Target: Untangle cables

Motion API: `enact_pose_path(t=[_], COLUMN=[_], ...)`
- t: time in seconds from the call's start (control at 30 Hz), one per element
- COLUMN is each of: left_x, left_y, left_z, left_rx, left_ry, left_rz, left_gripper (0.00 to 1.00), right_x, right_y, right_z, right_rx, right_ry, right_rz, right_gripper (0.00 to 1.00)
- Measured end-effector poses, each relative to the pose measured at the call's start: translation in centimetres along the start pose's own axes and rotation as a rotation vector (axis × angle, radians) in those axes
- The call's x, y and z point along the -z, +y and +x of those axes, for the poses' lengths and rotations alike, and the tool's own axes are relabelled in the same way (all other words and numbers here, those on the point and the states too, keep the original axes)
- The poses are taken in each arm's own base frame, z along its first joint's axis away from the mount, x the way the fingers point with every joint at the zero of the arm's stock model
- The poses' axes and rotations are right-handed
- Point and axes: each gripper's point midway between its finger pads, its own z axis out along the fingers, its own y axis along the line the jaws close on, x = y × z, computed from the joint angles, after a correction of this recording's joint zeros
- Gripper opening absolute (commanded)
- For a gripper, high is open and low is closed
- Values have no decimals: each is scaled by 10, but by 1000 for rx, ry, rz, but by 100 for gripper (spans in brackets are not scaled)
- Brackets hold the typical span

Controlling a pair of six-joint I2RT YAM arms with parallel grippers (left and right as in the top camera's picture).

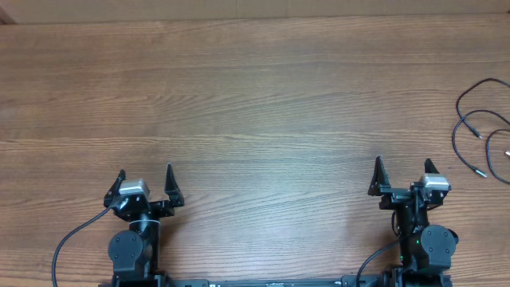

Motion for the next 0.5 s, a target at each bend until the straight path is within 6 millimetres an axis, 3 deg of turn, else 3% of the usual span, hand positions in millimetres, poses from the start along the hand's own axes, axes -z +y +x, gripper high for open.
enact_pose_path(t=[0.5], left_x=[0], left_y=[0], left_z=[0], left_rx=[0], left_ry=[0], left_rz=[0], left_gripper=[100], right_x=[0], right_y=[0], right_z=[0], right_rx=[0], right_ry=[-1], right_rz=[0], right_gripper=[100])
